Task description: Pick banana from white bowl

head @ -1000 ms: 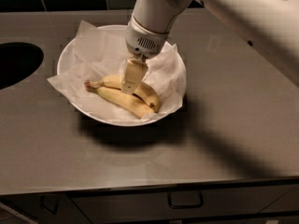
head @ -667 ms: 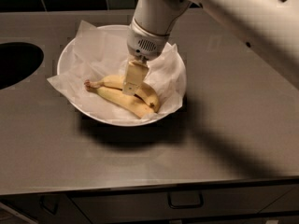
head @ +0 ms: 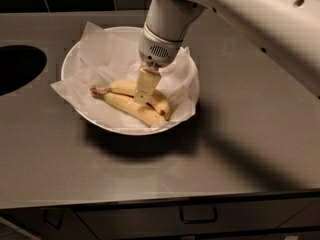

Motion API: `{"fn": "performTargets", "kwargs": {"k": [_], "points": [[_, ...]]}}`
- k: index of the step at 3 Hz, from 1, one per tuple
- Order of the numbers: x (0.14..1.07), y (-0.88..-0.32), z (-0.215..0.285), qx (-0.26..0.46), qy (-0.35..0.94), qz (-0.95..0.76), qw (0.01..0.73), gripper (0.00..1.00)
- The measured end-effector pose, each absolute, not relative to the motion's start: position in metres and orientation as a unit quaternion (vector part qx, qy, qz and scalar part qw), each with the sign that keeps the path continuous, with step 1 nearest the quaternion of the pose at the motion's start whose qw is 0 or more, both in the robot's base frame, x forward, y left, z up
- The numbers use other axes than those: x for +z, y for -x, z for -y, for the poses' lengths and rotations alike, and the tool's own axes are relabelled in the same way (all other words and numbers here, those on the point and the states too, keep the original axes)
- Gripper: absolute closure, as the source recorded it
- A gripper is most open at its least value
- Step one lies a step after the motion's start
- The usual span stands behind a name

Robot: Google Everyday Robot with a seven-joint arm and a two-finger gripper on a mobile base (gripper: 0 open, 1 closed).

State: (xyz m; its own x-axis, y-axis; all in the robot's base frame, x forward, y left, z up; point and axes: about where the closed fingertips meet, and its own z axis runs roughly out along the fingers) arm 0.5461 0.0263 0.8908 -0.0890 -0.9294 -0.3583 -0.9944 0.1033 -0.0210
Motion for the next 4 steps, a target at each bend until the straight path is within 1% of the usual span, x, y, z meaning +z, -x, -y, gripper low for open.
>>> {"fn": "performTargets", "kwargs": {"k": [1, 3, 4], "points": [[0.8860, -0.5481, -0.0246, 0.113, 0.657, -0.733, 0.138, 0.41], [0.8788, -0.5498, -0.0224, 0.076, 0.645, -0.748, 0.137, 0.41], [0.8825, -0.5480, -0.0215, 0.046, 0.637, -0.756, 0.145, 0.41]]}}
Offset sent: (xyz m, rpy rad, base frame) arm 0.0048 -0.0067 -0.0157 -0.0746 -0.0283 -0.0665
